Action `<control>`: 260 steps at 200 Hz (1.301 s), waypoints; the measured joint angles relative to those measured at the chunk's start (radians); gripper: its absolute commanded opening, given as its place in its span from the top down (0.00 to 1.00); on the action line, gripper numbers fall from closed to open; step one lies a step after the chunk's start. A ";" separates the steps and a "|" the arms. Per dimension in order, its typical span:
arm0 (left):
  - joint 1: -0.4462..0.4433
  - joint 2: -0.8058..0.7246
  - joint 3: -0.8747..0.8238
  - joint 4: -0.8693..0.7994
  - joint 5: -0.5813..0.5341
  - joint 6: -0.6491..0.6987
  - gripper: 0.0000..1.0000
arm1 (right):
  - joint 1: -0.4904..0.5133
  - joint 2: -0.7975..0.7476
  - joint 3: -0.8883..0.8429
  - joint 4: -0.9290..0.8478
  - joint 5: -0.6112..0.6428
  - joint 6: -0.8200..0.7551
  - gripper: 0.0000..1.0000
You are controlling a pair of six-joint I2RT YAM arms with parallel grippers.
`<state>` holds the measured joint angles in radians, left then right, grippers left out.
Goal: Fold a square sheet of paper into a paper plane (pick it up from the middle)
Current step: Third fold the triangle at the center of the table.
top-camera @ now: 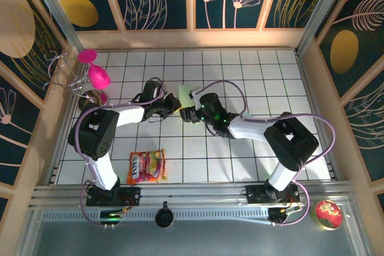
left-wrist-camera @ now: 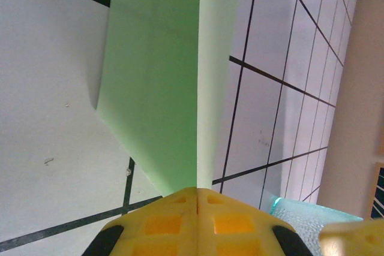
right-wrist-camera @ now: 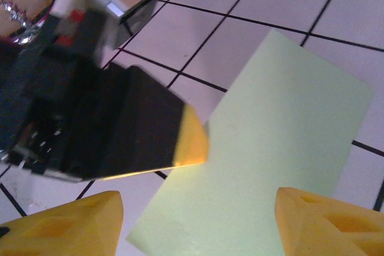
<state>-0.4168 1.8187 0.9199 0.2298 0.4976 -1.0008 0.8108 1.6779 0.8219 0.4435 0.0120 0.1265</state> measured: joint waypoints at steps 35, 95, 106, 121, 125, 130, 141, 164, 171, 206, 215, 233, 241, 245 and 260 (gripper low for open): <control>0.000 0.000 0.000 -0.001 0.001 -0.007 0.99 | 0.086 0.003 -0.059 0.049 0.062 -0.096 0.32; 0.000 0.000 0.000 -0.001 0.004 -0.008 0.99 | 0.125 0.072 -0.069 0.100 0.153 -0.191 0.42; 0.000 0.000 0.000 -0.001 0.004 -0.008 0.99 | 0.125 0.086 -0.069 0.106 0.160 -0.200 0.43; 0.000 0.000 0.000 -0.001 0.005 -0.008 1.00 | 0.125 0.103 -0.069 0.124 0.183 -0.213 0.45; 0.000 0.000 0.000 -0.001 0.005 -0.010 1.00 | 0.125 0.106 -0.069 0.129 0.187 -0.216 0.45; 0.000 0.000 0.000 -0.001 0.005 -0.011 0.99 | 0.125 0.110 -0.069 0.137 0.197 -0.222 0.46; 0.000 0.000 0.000 -0.001 0.010 -0.012 1.00 | 0.125 0.113 -0.073 0.151 0.212 -0.228 0.48; 0.000 0.000 0.000 -0.001 0.013 -0.015 0.99 | 0.125 0.113 -0.081 0.175 0.236 -0.240 0.58; 0.000 0.000 0.000 -0.002 0.013 -0.015 0.99 | 0.124 0.113 -0.085 0.182 0.238 -0.241 0.61; 0.000 0.000 0.000 -0.002 0.015 -0.015 0.99 | 0.115 0.108 -0.113 0.205 0.231 -0.241 0.75; 0.000 0.000 0.000 -0.002 0.015 -0.015 0.99 | 0.114 0.108 -0.115 0.205 0.225 -0.246 0.76; 0.000 0.000 0.000 -0.002 0.015 -0.015 0.99 | 0.113 0.107 -0.116 0.208 0.216 -0.245 0.78; 0.000 0.000 0.000 -0.002 0.015 -0.015 0.99 | 0.113 0.107 -0.116 0.210 0.210 -0.246 0.80; 0.000 0.000 0.000 -0.002 0.016 -0.015 0.99 | 0.113 0.107 -0.116 0.211 0.205 -0.247 0.80; 0.000 0.000 0.000 -0.002 0.016 -0.015 0.98 | 0.113 0.107 -0.116 0.212 0.196 -0.251 0.83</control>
<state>-0.4168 1.8183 0.9199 0.2279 0.5137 -1.0157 0.9237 1.7847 0.7059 0.6552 0.2085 -0.1249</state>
